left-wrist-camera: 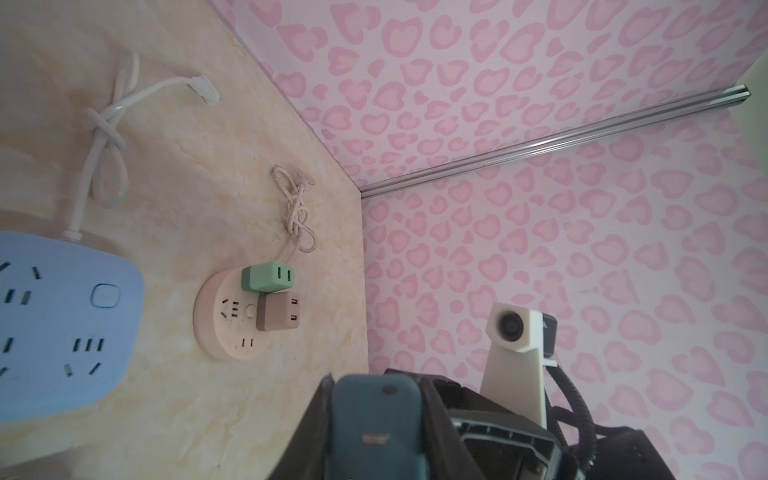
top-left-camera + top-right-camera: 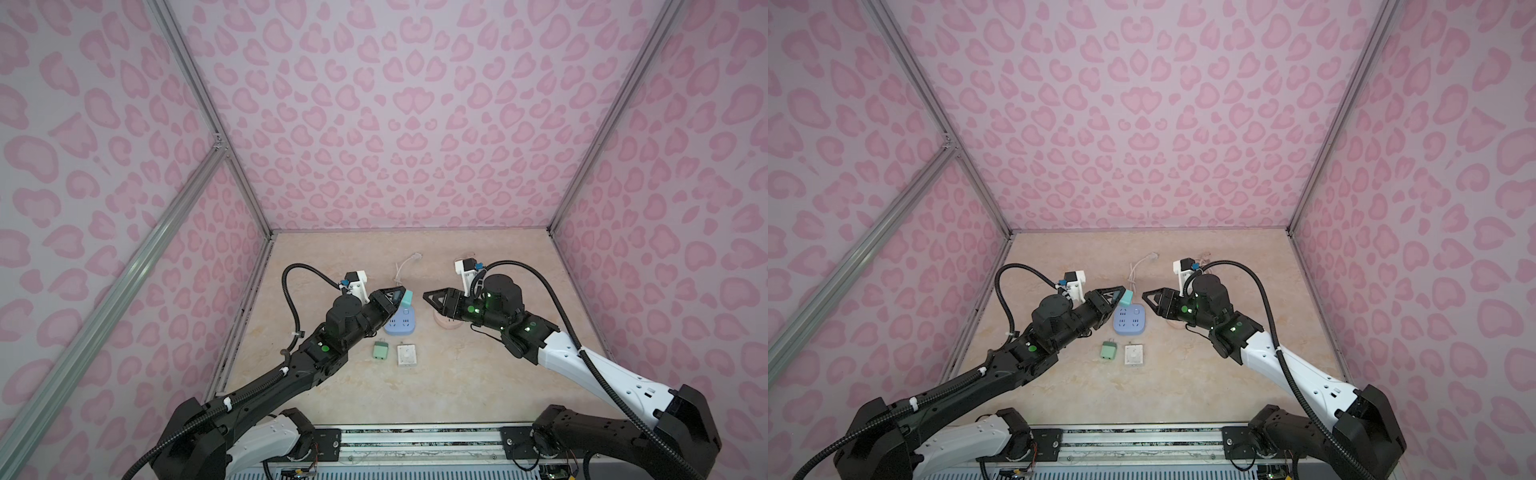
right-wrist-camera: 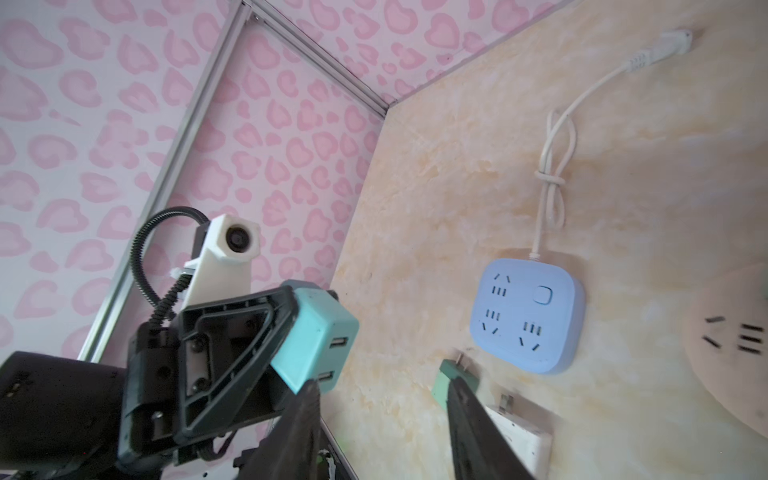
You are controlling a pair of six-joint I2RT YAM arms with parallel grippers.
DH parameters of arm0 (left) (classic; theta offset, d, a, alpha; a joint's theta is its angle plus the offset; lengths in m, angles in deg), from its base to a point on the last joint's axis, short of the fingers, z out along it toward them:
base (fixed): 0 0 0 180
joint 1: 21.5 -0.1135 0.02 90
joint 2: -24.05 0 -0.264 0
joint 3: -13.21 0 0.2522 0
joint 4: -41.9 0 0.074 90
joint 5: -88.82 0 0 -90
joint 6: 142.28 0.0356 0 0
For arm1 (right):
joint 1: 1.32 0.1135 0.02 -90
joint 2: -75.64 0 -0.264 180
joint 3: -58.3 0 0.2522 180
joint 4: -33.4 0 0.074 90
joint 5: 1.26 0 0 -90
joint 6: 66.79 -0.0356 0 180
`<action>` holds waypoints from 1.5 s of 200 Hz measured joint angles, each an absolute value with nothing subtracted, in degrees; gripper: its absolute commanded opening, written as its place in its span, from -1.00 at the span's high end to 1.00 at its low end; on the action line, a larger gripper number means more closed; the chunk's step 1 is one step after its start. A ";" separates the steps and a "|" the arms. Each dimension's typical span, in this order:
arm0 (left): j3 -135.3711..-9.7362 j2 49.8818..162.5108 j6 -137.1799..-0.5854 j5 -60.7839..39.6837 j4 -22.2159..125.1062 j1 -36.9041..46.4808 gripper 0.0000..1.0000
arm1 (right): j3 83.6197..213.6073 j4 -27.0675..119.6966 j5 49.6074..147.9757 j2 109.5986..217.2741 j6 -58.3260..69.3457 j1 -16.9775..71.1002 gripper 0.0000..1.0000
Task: Insert the plug
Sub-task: 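Raise the teal plug held by both grippers and turn it prongs down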
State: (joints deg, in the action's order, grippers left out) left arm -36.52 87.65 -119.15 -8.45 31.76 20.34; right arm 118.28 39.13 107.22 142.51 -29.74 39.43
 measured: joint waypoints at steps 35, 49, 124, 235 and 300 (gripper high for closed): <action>-35.78 89.70 -121.66 -9.34 25.14 20.56 0.94 | 116.18 30.04 107.48 143.82 -35.36 39.47 0.29; -35.71 90.20 -122.38 -9.63 22.76 20.61 0.94 | 115.96 28.05 107.68 144.43 -36.60 39.47 0.29; -34.51 95.65 -126.75 -10.74 11.83 21.00 0.94 | 113.27 16.62 110.21 145.76 -41.17 39.54 0.24; -34.49 95.27 -127.08 -10.22 9.16 22.51 0.94 | 114.93 21.25 109.71 143.32 -39.07 39.56 0.26; -35.16 92.74 -124.00 -9.43 14.15 22.84 0.94 | 115.33 21.82 110.15 145.09 -37.76 40.70 0.34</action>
